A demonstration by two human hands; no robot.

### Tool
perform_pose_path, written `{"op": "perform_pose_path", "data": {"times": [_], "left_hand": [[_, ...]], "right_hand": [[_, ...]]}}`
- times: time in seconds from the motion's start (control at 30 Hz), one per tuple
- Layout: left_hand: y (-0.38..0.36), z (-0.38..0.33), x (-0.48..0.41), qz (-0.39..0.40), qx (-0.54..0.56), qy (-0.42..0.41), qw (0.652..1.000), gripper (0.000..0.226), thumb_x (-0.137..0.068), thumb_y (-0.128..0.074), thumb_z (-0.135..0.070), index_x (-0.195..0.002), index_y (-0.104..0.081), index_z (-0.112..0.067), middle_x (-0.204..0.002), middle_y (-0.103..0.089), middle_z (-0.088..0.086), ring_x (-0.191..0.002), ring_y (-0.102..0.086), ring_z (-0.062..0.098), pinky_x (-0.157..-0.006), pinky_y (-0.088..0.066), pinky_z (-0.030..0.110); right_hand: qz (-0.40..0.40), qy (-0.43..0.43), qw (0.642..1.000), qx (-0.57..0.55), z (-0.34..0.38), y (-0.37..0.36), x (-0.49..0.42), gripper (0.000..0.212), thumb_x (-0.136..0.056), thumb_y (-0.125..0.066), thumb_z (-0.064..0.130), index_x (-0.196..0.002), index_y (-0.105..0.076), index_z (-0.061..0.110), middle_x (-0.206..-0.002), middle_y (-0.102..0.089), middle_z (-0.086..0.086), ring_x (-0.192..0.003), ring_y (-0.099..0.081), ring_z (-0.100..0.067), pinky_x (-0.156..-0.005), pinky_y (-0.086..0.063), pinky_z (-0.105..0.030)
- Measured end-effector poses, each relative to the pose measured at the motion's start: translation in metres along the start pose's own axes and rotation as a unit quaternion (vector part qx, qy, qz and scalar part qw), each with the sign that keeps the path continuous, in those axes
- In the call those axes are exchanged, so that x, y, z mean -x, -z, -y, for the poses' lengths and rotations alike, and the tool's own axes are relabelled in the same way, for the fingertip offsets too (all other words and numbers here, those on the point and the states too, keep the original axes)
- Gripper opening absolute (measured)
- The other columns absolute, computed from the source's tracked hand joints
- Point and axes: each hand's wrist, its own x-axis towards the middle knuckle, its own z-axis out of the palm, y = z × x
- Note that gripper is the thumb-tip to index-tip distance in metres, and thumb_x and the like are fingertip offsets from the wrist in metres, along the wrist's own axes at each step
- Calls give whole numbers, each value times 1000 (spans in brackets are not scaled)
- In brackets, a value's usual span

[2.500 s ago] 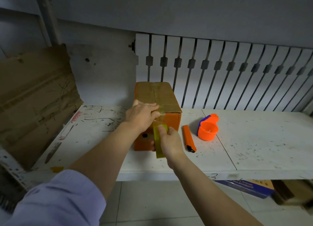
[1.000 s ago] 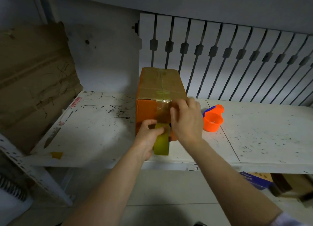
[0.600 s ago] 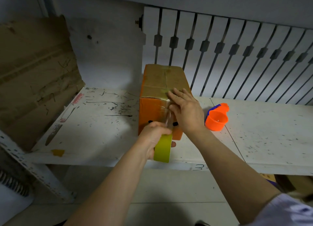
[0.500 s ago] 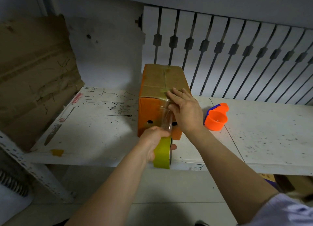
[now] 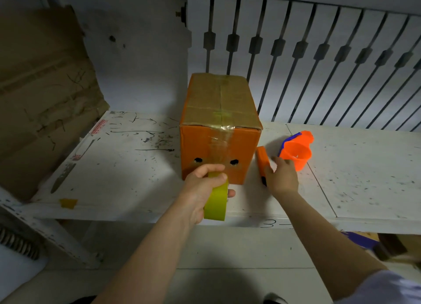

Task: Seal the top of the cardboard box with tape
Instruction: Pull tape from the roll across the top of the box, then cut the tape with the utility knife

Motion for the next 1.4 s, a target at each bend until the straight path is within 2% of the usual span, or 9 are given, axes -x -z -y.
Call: {"op": "perform_pose_path", "data": {"times": [0.13, 0.37, 0.43, 0.53, 0.67, 0.73, 0.9, 1.17, 1.4], "left_hand": [[-2, -4, -2, -11, -24, -12, 1000, 19, -83, -64, -5, -98, -61, -17, -104, -66, 10, -63, -73, 21, -63, -57, 36], [-3, -4, 0, -3, -15, -1, 1000, 10, -84, -62, -3, -83, -62, -13, -104, -67, 13, -60, -72, 20, -62, -56, 33], [-4, -3, 1, -11, -15, -5, 1000, 11, -84, -62, -4, -83, -62, -14, -101, -68, 12, -64, -72, 21, -64, -56, 34], [-5, -3, 3, -18, -12, -6, 1000, 11, -85, -61, -3, -86, -62, -15, -100, -69, 13, -65, -72, 20, -64, -56, 34], [-6, -4, 6, -17, -10, -7, 1000, 16, -86, -59, -4, -93, -63, -18, -102, -67, 11, -67, -72, 20, -64, -57, 36], [-7, -5, 8, -20, -14, -11, 1000, 18, -86, -59, -4, -96, -64, -18, -101, -68, 11, -71, -72, 21, -64, -57, 36], [-6, -11, 11, -25, -41, -11, 999, 22, -85, -59, -1, -103, -64, -12, -96, -67, 12, -75, -67, 21, -63, -55, 33], [-7, -14, 15, -23, -51, -1, 998, 19, -85, -60, -3, -101, -64, -13, -92, -67, 10, -75, -67, 20, -62, -55, 33], [-9, -14, 20, -20, -17, 20, 999, 26, -88, -60, -23, -112, -59, -11, -91, -67, 13, -72, -67, 23, -60, -54, 33]], "right_hand": [[84, 3, 991, 106, -3, -16, -12, 43, -88, -54, 39, -120, -49, 11, -113, -53, -16, -103, -55, -34, -83, -52, -46], [65, -76, 991, 84, 13, -12, -15, 33, -92, -50, 18, -119, -43, 2, -116, -53, -20, -100, -60, -37, -72, -47, -40], [80, -96, 992, -6, 17, -3, -11, 25, -94, -44, 18, -112, -49, 1, -113, -55, -22, -94, -62, -37, -69, -46, -38], [126, -119, 954, -246, 17, 17, 9, 15, -94, -39, 16, -81, -47, 14, -76, -53, -12, -62, -53, -25, -53, -41, -31], [174, -140, 859, -461, 10, 45, 39, 7, -86, -46, 1, -85, -48, 8, -75, -47, -11, -59, -48, -19, -52, -40, -28], [189, -119, 842, -492, 8, 58, 51, 12, -89, -44, -1, -98, -51, 4, -83, -55, -13, -66, -57, -20, -59, -47, -29], [208, -27, 866, -453, 8, 84, 74, 23, -97, -38, 6, -117, -44, 16, -97, -65, -9, -83, -64, -20, -74, -55, -36], [294, 31, 837, -460, 20, 108, 95, 25, -97, -38, 4, -120, -46, 9, -92, -62, -9, -74, -59, -18, -60, -57, -28], [228, 55, 877, -419, 26, 108, 101, 18, -98, -38, 12, -111, -51, 15, -84, -64, -4, -70, -57, -15, -62, -54, -28]]}}
